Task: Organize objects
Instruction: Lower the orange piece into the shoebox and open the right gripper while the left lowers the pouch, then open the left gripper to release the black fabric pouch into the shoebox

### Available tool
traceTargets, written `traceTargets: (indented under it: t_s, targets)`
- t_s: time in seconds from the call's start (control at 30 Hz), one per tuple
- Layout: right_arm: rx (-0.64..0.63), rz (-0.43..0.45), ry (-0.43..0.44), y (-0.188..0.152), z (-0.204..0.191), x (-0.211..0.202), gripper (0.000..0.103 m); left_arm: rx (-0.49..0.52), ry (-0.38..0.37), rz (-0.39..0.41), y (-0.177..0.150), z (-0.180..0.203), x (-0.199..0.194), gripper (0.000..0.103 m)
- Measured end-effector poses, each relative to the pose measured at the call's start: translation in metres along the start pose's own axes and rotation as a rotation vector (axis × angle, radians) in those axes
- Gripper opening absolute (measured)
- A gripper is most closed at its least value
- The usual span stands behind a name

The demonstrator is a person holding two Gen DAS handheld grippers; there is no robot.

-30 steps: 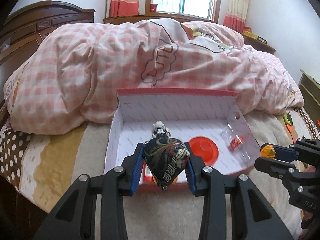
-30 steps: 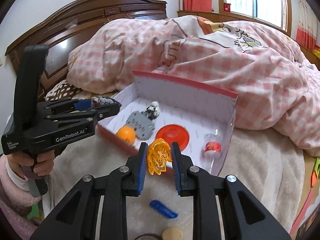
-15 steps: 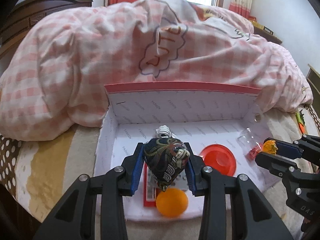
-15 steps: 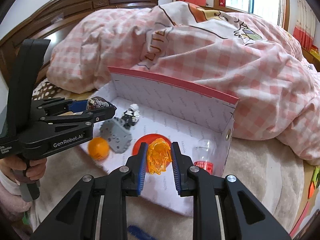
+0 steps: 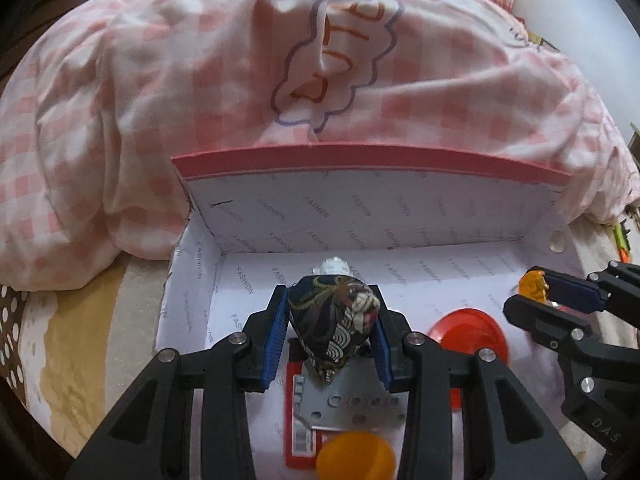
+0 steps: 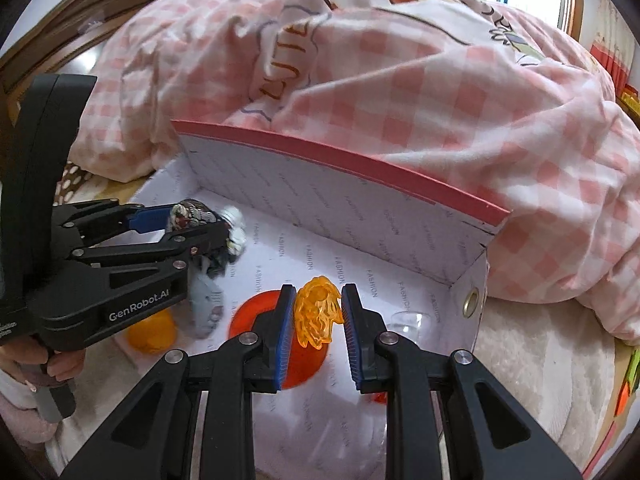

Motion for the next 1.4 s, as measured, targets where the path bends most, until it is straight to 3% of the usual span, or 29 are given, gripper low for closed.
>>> traceTargets:
  t_s: [0.43, 0.77, 1.0, 1.4]
  targets:
    - [0.0, -0.054, -0.028, -0.004, 0.006, 0.032, 0.024, -0.006, -0.004, -0.004, 0.001, 0.0, 0.011, 0.038]
    - [-0.003, -0.088, -0.041, -0.008, 0.006, 0.041, 0.024, -0.048, 0.004, -0.04, -0.009, -0.005, 0.016, 0.051]
    - [-0.007, -0.117, -0.046, -0.008, -0.001, 0.049, 0.035, -0.059, 0.002, -0.066, -0.014, -0.005, 0.016, 0.052]
    - [0.028, -0.041, -0.008, -0.003, -0.004, 0.027, 0.042, -0.031, 0.039, -0.027, -0.014, -0.005, -0.006, 0.052]
Point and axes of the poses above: each gripper's, at about its wrist camera, not at the fingertips, and x roughly the way its jaws point, z to its right, y to its top, the point moved 6 cm from there along x, roughly the way its jaws point, and after that the axes turned 15 degrees about z, right-handed, at the moved point
